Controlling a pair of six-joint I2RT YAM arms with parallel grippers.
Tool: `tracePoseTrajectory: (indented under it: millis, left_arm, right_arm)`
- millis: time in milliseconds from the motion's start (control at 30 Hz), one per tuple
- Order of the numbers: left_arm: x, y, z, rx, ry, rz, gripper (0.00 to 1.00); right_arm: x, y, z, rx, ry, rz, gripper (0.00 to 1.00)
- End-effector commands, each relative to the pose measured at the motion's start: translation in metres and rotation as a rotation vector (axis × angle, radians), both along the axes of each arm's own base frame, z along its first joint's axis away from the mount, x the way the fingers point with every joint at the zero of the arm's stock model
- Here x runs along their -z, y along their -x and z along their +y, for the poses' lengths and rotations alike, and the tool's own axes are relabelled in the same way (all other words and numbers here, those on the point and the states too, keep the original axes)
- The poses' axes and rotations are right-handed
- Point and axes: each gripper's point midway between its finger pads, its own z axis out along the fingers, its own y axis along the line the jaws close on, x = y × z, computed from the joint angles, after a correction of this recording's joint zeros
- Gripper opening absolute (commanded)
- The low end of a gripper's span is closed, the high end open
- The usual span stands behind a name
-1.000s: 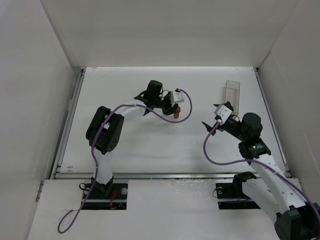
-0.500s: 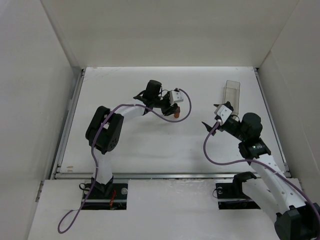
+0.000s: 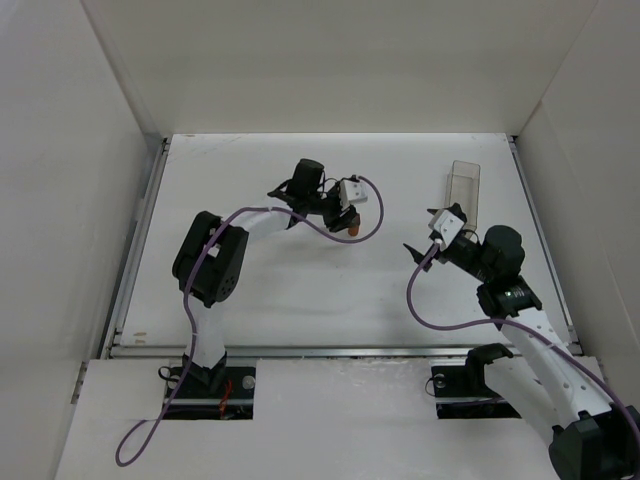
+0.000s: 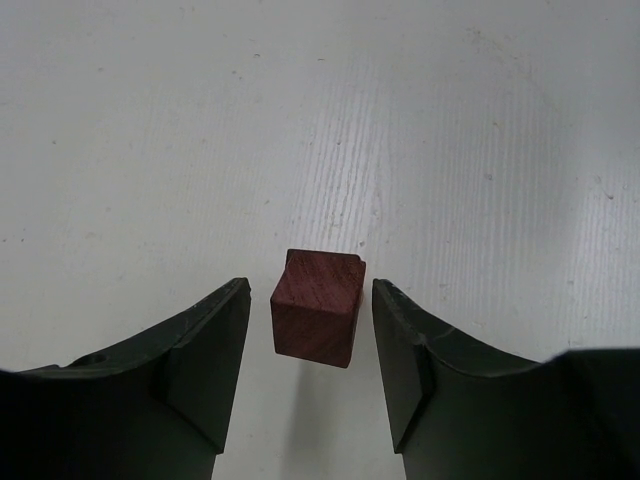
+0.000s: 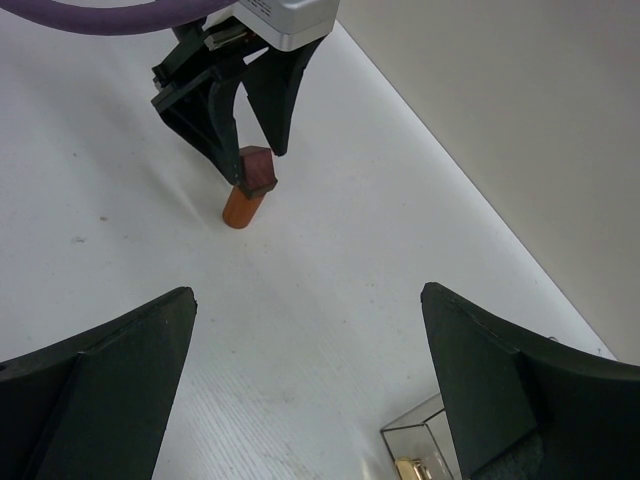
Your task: Build the wood block tower
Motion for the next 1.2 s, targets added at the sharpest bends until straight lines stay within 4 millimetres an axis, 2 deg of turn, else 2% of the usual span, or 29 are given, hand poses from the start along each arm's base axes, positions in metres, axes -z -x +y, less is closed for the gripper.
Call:
tracePoseTrajectory:
  millis: [0,133,433,533,567,600,633,700,733,767,800,833,900,933,1000,1033,1067,1100,1167]
  left_arm:
    - [-0.024,-0.008,-0.006,0.016,0.04,-0.035,0.49]
    - [-0.027,-0.007,-0.007,0.024,0.045,-0.033,0.56]
    - [-0.036,-0.011,-0.01,0.024,0.053,-0.047,0.64]
    - [-0.042,-0.008,-0.009,0.031,0.056,-0.042,0.66]
    - [-0.042,-0.008,-0.009,0.031,0.056,-0.042,0.68]
    - [-0.051,-0.006,-0.01,0.04,0.065,-0.045,0.68]
    - [-0.048,-0.004,-0.009,0.04,0.058,-0.032,0.71]
    - [-0.062,-0.001,-0.009,0.048,0.07,-0.043,0.74]
    - [-0.059,0.001,-0.007,0.052,0.058,-0.034,0.76]
    - [-0.064,0.003,-0.006,0.052,0.06,-0.036,0.76]
    - [-0.074,0.001,-0.007,0.052,0.071,-0.056,0.78]
    - [-0.074,0.005,-0.006,0.059,0.066,-0.036,0.79]
    - [-0.087,0.009,-0.005,0.068,0.08,-0.05,0.81]
    - [-0.089,0.01,-0.005,0.068,0.079,-0.048,0.82]
    - [-0.104,0.012,-0.002,0.073,0.104,-0.057,0.84]
    - [-0.102,0.014,-0.001,0.069,0.101,-0.038,0.84]
    - [-0.113,0.012,0.002,0.045,0.119,-0.026,0.84]
    - [-0.117,0.011,0.001,0.037,0.129,-0.014,0.84]
    - [-0.139,0.005,0.012,-0.009,0.161,-0.013,0.84]
  right_arm:
    - [-0.018,-0.001,0.001,-0.009,-0.015,-0.042,1.0]
    - [-0.016,-0.002,0.001,-0.009,-0.014,-0.033,1.0]
    - [-0.018,-0.004,0.0,-0.009,-0.014,-0.033,1.0]
    - [-0.029,-0.007,-0.001,0.001,-0.018,-0.056,1.0]
    - [-0.026,-0.007,-0.002,0.011,-0.023,-0.04,1.0]
    - [-0.03,-0.009,-0.002,0.011,-0.023,-0.043,1.0]
    - [-0.035,-0.012,-0.003,0.026,-0.036,-0.039,1.0]
    - [-0.046,-0.015,-0.004,0.044,-0.063,-0.027,1.0]
    - [-0.049,-0.021,-0.005,0.062,-0.073,-0.016,1.0]
    - [-0.05,-0.025,-0.008,0.104,-0.112,0.029,1.0]
    - [-0.054,-0.029,-0.01,0.136,-0.143,0.057,1.0]
    - [-0.071,-0.035,-0.013,0.171,-0.186,0.06,1.0]
    - [-0.075,-0.047,-0.016,0.225,-0.221,0.126,1.0]
    - [-0.089,-0.049,-0.016,0.227,-0.217,0.138,1.0]
    - [-0.086,-0.061,-0.012,0.225,-0.199,0.196,1.0]
    - [-0.084,-0.063,-0.01,0.22,-0.188,0.231,1.0]
    - [-0.102,-0.067,-0.007,0.209,-0.195,0.212,1.0]
    - [-0.094,-0.075,-0.001,0.185,-0.179,0.245,1.0]
    - [-0.102,-0.081,0.006,0.135,-0.15,0.239,1.0]
